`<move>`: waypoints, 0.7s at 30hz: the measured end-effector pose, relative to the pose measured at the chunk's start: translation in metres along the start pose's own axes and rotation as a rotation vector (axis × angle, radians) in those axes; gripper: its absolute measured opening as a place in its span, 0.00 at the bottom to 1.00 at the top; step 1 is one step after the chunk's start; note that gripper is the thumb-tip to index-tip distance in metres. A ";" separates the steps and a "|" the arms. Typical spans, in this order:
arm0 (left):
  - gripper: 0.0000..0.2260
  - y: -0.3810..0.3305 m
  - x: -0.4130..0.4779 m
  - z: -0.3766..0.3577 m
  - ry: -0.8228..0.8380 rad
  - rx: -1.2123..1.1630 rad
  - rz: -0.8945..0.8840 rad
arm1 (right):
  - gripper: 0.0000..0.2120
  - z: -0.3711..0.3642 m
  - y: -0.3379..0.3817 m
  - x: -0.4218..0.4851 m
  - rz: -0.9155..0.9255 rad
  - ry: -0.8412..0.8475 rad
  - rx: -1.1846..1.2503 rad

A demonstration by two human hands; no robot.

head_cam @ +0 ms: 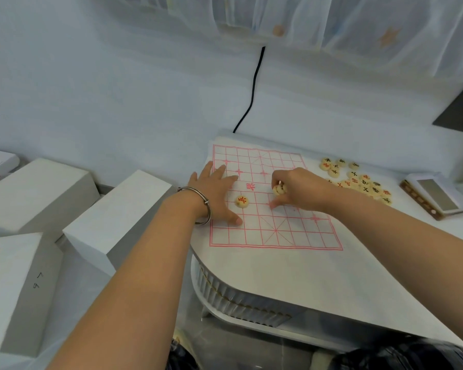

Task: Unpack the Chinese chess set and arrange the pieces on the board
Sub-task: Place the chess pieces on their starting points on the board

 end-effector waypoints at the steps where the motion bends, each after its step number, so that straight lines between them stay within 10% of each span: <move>1: 0.47 -0.002 0.000 -0.001 -0.002 0.012 -0.009 | 0.19 -0.003 0.000 -0.001 0.004 0.010 -0.003; 21: 0.44 -0.040 0.005 -0.003 0.005 0.085 -0.097 | 0.20 -0.003 -0.024 -0.004 -0.027 -0.055 0.108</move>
Point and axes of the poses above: each hand's wrist, its own x-axis towards the middle knuckle, its own z-axis out of the back of the hand, y = z × x, the point moved 9 cm from there along x, towards the middle knuckle, and after that the axes turned 13 degrees about -y, right-handed, at the moved point
